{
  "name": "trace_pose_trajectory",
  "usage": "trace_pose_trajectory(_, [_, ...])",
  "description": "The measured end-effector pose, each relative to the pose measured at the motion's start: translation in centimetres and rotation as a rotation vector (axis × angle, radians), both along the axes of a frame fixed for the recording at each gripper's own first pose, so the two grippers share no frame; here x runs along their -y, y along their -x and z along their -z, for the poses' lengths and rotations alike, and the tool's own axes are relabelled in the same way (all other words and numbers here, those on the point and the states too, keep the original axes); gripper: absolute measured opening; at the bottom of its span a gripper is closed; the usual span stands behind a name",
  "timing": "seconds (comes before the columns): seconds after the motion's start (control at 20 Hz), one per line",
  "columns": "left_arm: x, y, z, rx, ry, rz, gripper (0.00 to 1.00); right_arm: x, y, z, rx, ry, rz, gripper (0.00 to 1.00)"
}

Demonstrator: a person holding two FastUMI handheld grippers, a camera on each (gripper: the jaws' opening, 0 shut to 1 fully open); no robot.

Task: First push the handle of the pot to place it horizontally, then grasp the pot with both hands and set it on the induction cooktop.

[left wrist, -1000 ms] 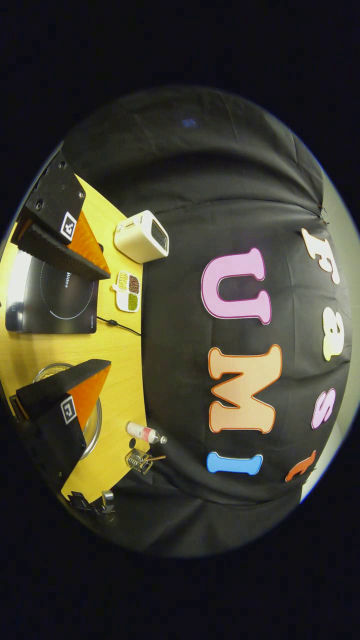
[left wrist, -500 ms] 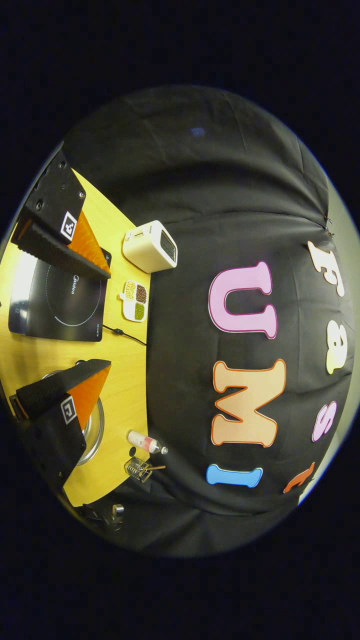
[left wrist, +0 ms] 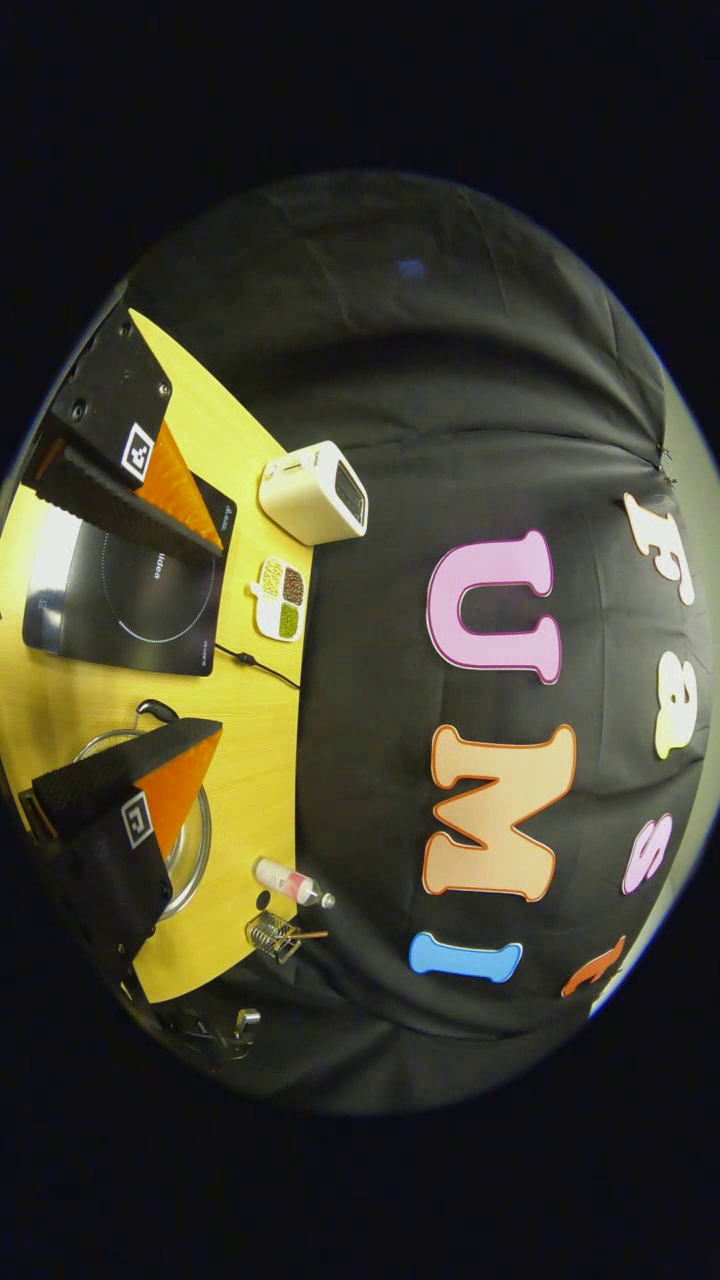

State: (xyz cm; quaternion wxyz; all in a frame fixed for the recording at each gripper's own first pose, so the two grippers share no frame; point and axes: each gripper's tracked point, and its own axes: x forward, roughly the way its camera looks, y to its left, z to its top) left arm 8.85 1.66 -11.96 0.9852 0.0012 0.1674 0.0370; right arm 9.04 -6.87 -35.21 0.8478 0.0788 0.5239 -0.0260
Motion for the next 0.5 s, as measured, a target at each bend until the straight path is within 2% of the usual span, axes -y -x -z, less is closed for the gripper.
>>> trace_pose_trajectory(0.5, [1.1,-0.6,1.7,-0.052,0.006,-0.030,0.97,0.9,-2.7,0.0,0.009,-0.005,-0.046,0.03])
